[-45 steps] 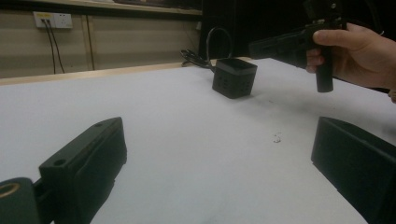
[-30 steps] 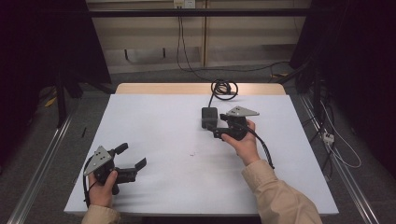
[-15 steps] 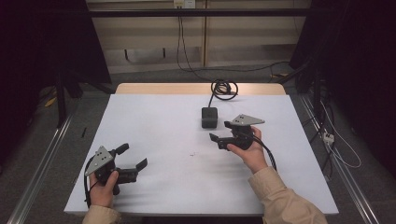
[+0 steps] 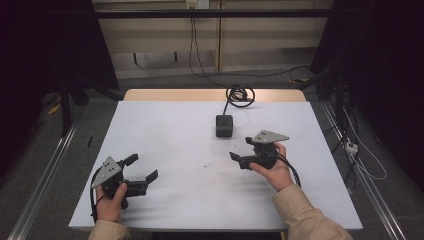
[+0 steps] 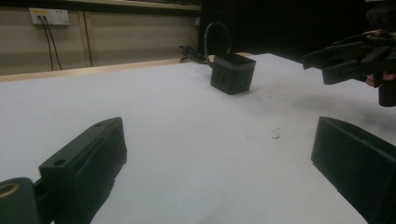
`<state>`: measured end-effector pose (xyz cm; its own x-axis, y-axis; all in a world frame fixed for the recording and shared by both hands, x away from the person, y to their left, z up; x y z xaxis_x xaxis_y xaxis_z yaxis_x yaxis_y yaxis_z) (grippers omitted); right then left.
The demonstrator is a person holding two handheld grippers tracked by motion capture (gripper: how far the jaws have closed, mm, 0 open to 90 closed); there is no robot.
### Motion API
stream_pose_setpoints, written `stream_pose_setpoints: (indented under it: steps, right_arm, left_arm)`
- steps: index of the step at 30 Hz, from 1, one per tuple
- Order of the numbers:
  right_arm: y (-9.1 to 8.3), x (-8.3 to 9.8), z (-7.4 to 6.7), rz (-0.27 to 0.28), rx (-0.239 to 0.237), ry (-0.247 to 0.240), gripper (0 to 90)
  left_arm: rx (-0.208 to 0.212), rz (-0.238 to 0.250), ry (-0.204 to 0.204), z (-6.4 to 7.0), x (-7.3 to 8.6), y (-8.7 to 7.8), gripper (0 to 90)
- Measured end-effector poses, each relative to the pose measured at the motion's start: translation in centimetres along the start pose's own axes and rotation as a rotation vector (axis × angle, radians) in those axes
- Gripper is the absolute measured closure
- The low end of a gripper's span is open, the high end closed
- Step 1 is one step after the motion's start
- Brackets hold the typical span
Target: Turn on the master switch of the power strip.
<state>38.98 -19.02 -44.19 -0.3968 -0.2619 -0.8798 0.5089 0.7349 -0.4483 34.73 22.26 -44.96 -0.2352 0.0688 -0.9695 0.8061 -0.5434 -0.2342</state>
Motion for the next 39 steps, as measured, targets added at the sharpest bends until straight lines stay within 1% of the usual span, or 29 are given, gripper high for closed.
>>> stream_pose_setpoints:
  steps: [4,7,11,14,18,19,30,34,36,39]
  right_arm:
    - [-0.5,0.5,-0.2,-0.013,-0.011,0.002,14.8]
    - [-0.9,0.8,-0.5,-0.029,0.000,-0.025,13.9]
    - [-1.5,1.4,-0.8,-0.020,-0.010,-0.013,13.7]
    - [-2.0,1.6,-0.8,-0.013,-0.012,-0.008,13.5]
    - [-2.9,2.0,-0.9,0.003,-0.006,-0.004,13.5]
    - [-3.0,2.1,-0.9,0.004,-0.004,-0.005,13.5]
    - [-4.2,3.2,-0.9,-0.001,0.001,-0.001,13.5]
    - [-4.8,3.7,-0.9,-0.002,0.007,0.002,13.5]
    - [-5.1,4.0,-0.8,0.002,0.000,0.010,13.5]
    - [-5.7,4.4,-0.7,0.003,0.008,0.009,13.5]
  left_arm:
    - [-0.002,-0.001,0.000,0.0,0.0,0.0,2.9]
    - [-0.003,-0.002,0.000,0.1,0.1,0.0,2.9]
    - [-0.001,-0.005,-0.002,0.2,0.1,0.0,2.9]
    - [-0.003,-0.003,0.004,0.1,0.0,-0.1,2.9]
    - [-0.001,-0.005,0.001,0.2,0.1,0.0,2.9]
    - [0.001,-0.005,0.005,0.1,0.1,0.0,2.9]
    - [0.004,-0.007,0.008,0.2,0.1,0.1,2.9]
    - [0.003,-0.006,0.006,0.2,0.1,0.0,2.9]
    - [0.002,-0.006,0.006,0.2,0.0,0.0,2.9]
    - [0.003,-0.009,0.008,0.2,0.0,0.0,2.8]
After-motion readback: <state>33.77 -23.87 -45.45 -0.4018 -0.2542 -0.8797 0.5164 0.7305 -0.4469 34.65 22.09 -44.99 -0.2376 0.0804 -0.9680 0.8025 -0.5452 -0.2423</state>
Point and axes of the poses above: each handheld gripper's, and its own axes: y roughly forward along the jaws, x roughly out of its underside, z roughly to its right, the point moved 2 cm from there along y, roughly forward along the jaws, and after that the axes turned 12 degrees about -x, right-handed, at the moved point
